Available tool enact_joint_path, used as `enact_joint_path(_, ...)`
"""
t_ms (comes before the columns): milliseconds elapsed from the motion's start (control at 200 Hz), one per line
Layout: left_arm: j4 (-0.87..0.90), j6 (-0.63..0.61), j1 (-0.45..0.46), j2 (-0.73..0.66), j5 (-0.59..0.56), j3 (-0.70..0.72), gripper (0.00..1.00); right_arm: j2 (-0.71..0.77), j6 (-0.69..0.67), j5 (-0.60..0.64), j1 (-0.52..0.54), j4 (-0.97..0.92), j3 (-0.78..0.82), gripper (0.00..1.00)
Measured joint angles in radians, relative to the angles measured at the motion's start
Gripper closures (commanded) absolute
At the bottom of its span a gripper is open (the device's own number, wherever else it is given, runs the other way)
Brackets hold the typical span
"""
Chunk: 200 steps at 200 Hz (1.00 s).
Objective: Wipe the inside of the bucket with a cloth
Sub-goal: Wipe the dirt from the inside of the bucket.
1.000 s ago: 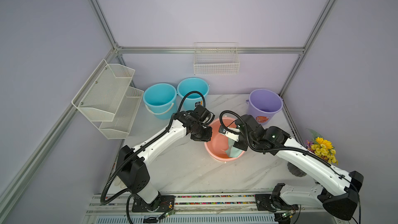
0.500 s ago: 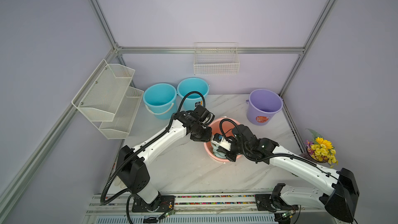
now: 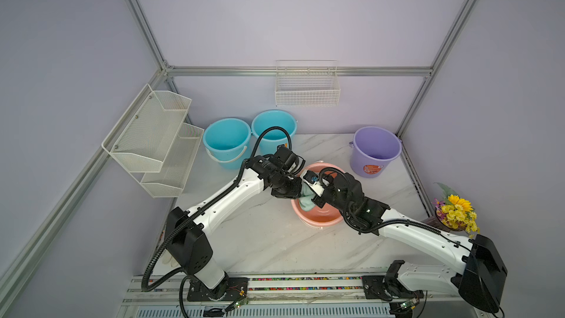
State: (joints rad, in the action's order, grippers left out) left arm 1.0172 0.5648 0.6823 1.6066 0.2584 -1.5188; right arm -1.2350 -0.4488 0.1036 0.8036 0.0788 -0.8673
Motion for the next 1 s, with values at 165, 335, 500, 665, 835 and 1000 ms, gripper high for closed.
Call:
enact_joint_path(165, -0.003, 0.000, 0.000, 0.000, -0.001, 0.000, 1.00, 0.005, -0.087, 0.154, 0.003, -0.045, -0.056, 1.00)
enact_joint_path(335, -0.007, 0.000, 0.000, 0.006, -0.001, -0.011, 1.00, 0.030, -0.143, 0.308, 0.007, -0.178, -0.112, 1.00)
enact_joint_path(500, -0.006, 0.000, 0.000, 0.008, -0.004, -0.022, 1.00, 0.080, -0.169, 0.375, 0.006, -0.375, -0.164, 1.00)
enact_joint_path(665, -0.002, 0.000, 0.000, 0.008, -0.007, -0.022, 1.00, 0.111, -0.177, 0.286, 0.006, -0.626, -0.250, 1.00)
enact_joint_path(835, 0.002, 0.001, 0.000, 0.008, -0.013, -0.022, 1.00, 0.110, -0.163, 0.115, 0.010, -0.827, -0.295, 1.00)
enact_joint_path(1000, 0.001, 0.002, 0.000, 0.008, -0.017, -0.022, 1.00, 0.091, -0.136, -0.108, 0.011, -0.911, -0.286, 1.00)
